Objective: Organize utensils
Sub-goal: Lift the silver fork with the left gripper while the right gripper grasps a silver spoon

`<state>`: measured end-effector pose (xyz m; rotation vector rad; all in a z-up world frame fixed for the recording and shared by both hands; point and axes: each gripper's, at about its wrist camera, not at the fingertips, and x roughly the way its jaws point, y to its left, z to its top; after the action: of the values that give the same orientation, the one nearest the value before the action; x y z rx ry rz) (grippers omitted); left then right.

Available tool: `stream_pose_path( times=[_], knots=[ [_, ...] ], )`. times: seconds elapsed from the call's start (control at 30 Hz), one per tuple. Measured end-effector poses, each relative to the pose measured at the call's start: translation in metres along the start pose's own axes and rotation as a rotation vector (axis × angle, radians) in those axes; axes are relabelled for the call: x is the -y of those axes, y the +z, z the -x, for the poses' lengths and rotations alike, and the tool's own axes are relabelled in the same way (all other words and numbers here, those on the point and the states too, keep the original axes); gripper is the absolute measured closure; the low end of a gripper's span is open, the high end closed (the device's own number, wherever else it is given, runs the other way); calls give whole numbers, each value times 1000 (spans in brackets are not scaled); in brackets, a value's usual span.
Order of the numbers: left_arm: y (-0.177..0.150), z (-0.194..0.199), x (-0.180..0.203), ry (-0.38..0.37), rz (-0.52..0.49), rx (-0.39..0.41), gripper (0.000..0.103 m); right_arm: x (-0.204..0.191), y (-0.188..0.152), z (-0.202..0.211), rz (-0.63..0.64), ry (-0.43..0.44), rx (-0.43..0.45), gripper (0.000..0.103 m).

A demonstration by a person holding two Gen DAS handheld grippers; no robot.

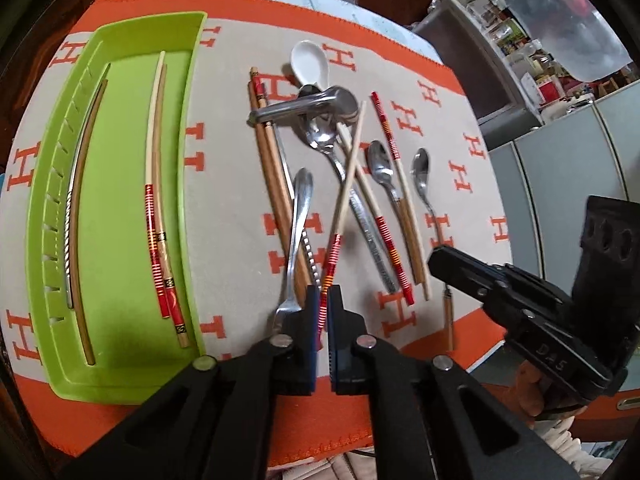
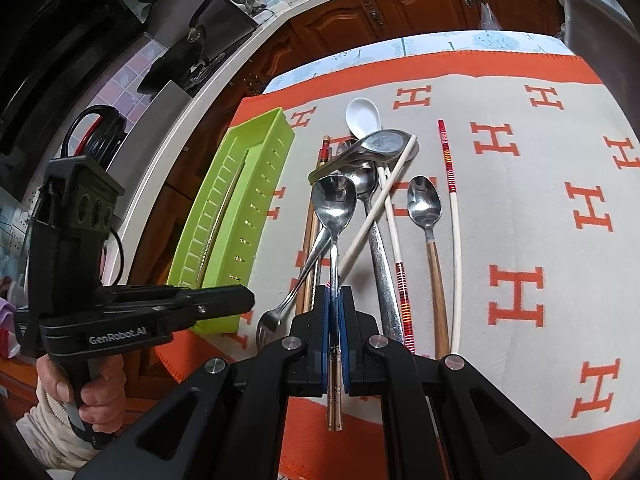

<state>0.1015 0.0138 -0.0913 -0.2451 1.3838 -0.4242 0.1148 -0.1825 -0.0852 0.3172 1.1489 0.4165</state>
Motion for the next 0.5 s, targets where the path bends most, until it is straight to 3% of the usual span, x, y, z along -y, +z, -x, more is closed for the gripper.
stream_pose_path(
  times=[0.13, 0.37, 0.5],
  knots=[
    [2, -11, -6, -3, -2, -52, 74, -1, -1, 0, 0, 6, -6, 99],
    [2, -34, -12, 19, -16, -108, 74, -2, -2, 0, 0, 12, -12, 99],
    [3, -37, -6, 29, -61, -97, 75, 1, -1, -2, -5, 17, -16, 99]
  ],
)
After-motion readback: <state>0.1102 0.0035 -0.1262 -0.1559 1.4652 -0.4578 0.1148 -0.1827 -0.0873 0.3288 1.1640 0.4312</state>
